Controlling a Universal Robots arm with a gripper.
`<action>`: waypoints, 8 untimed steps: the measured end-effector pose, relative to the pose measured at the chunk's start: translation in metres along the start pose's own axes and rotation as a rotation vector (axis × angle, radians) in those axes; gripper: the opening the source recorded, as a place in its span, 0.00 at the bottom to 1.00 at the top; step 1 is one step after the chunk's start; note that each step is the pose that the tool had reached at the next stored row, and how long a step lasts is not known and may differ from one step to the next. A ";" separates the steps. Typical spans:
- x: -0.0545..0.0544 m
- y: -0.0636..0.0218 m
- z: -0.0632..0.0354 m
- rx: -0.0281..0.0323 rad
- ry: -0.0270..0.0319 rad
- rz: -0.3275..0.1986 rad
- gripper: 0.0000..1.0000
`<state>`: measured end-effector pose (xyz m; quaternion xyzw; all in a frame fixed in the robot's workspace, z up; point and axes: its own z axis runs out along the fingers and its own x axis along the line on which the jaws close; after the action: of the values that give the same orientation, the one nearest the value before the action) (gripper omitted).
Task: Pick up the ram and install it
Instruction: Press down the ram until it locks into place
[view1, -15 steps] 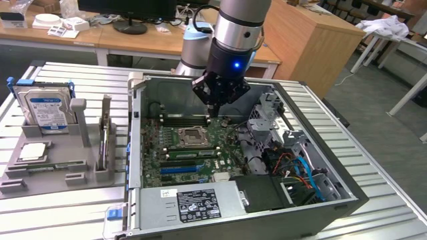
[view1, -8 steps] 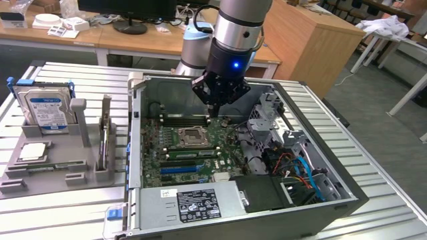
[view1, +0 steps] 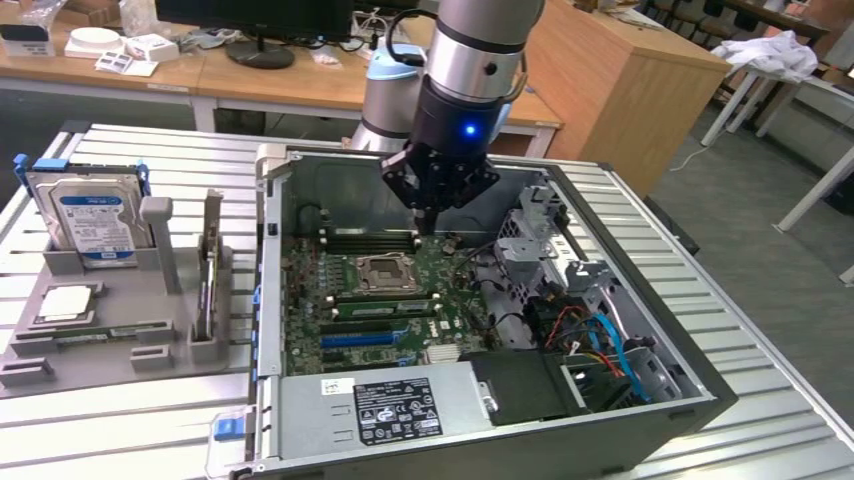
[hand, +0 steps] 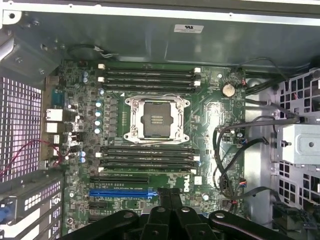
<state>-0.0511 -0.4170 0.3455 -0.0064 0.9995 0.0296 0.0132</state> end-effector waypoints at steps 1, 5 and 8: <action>0.001 0.0000 0.0000 -0.0002 0.0000 0.000 0.11; 0.004 0.0001 -0.0001 -0.0010 0.0000 0.000 0.11; 0.004 0.0000 -0.0002 -0.0016 0.0051 0.003 0.11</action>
<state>-0.0554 -0.4171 0.3456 -0.0048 0.9995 0.0304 0.0106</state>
